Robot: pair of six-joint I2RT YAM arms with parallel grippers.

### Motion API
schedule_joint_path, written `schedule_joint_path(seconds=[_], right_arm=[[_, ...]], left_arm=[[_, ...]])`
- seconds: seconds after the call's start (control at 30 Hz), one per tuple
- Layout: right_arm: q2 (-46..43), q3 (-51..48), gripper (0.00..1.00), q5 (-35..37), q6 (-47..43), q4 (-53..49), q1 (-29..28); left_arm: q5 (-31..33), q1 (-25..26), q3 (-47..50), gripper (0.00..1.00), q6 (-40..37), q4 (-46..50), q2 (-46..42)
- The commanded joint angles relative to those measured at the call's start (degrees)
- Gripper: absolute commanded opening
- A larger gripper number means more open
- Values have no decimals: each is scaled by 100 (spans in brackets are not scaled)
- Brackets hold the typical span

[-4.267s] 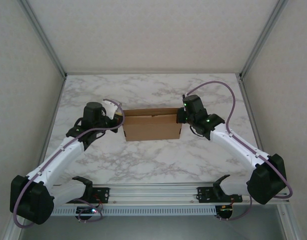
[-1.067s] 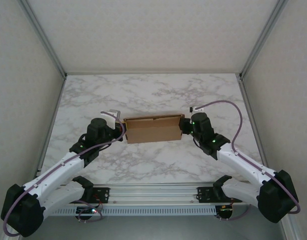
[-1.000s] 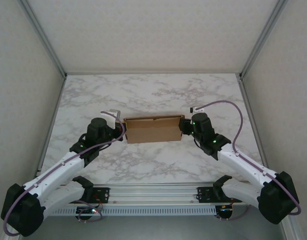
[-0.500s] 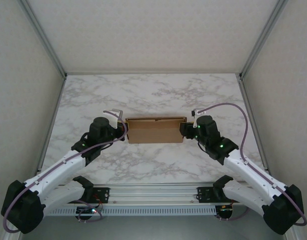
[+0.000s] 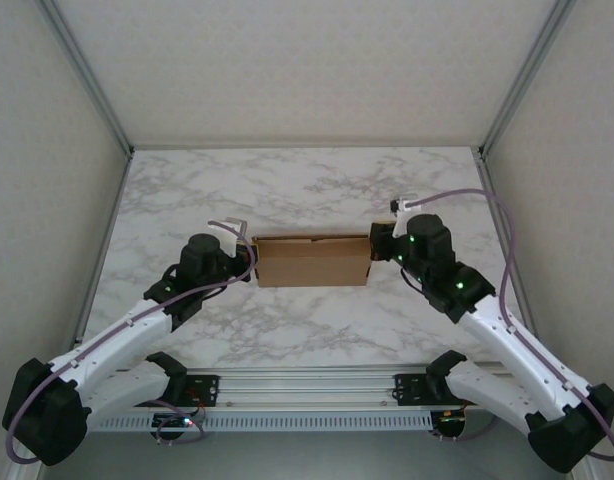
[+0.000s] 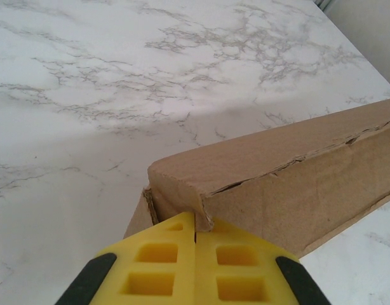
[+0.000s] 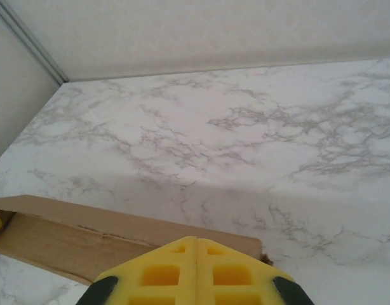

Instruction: Fold the paper box

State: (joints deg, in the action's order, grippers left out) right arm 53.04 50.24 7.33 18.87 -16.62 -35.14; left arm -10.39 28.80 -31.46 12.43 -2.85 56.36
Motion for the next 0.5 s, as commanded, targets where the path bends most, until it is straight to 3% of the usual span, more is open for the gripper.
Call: schedule_joint_path(seconds=[0.0, 0.07, 0.13, 0.2, 0.3, 0.47], right_arm=[[546, 663, 0, -463, -12, -329, 38], [921, 1015, 8, -829, -86, -488, 67], [1200, 1192, 0, -611, 102, -591, 76], [1519, 1427, 0, -364, 313, -918, 148], [2030, 1726, 0, -588, 178, -1321, 187], [1990, 1219, 0, -931, 308, -1106, 185]], left_arm=[[-68, 126, 174, 0, -38, 1193, 218], [-59, 127, 171, 0, -30, 1193, 207], [-37, 125, 175, 0, -30, 1191, 209], [-24, 135, 170, 0, -21, 1198, 234], [-14, 135, 144, 0, -25, 1201, 285], [-8, 135, 89, 0, -73, 1229, 341]])
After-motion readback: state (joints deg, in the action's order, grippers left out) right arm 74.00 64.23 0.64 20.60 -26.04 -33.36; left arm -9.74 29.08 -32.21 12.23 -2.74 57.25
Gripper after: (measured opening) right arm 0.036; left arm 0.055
